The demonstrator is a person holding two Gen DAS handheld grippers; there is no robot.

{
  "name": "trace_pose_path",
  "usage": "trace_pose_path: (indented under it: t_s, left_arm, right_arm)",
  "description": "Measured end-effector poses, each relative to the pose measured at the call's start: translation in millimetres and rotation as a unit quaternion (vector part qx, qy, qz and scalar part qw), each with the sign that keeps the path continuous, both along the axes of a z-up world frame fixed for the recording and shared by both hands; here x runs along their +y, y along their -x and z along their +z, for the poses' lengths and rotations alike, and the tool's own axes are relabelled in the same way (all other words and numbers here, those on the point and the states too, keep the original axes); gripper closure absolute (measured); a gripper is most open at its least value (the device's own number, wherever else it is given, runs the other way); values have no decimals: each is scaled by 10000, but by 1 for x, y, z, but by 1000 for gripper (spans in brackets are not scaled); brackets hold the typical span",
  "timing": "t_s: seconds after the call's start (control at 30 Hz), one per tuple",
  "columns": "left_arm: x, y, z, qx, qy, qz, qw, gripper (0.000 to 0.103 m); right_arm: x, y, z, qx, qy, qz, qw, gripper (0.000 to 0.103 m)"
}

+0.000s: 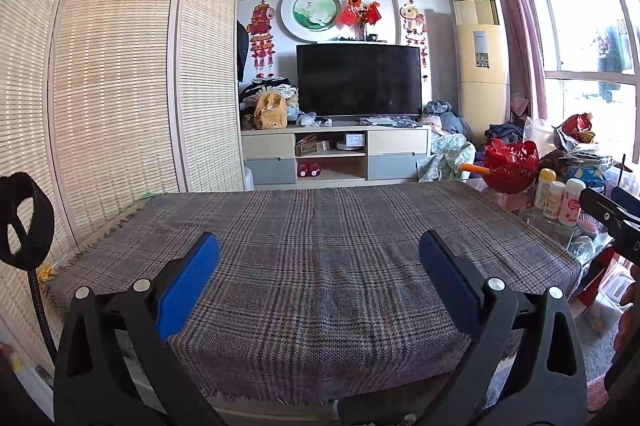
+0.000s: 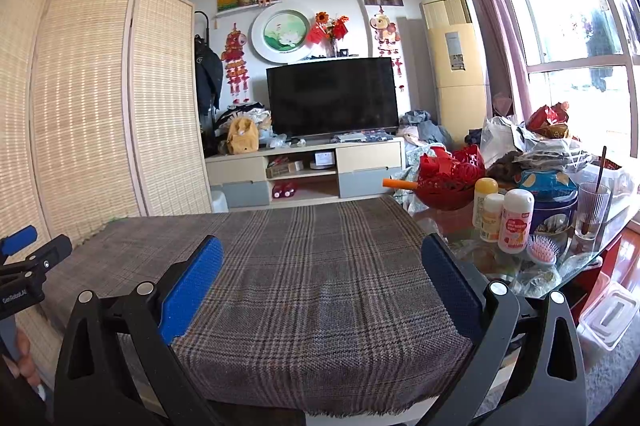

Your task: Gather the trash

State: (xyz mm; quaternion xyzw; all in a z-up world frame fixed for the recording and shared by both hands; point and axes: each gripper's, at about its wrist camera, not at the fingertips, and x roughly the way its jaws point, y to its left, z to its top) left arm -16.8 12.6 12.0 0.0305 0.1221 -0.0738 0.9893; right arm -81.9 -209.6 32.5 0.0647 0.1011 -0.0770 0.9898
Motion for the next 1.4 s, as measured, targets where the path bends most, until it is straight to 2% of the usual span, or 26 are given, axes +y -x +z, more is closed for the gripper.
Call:
trace_pose_path:
  t_s: [0.7, 0.83, 1.0, 1.4]
  left_arm:
    - [1, 0, -4, 29, 14, -28, 10000, 8]
    - [2, 2, -3, -7, 10, 123, 9999, 8]
    - [6, -1, -2, 98, 164, -5, 9998, 8]
    - [5, -3, -3, 140, 81, 69, 9998, 8]
  right_arm:
    - [1, 2, -1, 15, -4, 7, 10000, 3]
    - [1, 1, -3, 58, 4, 2, 10000, 3]
    - [2, 0, -4, 81, -2, 6, 10000, 3]
    - [5, -3, -5, 131, 0, 32, 9999, 3]
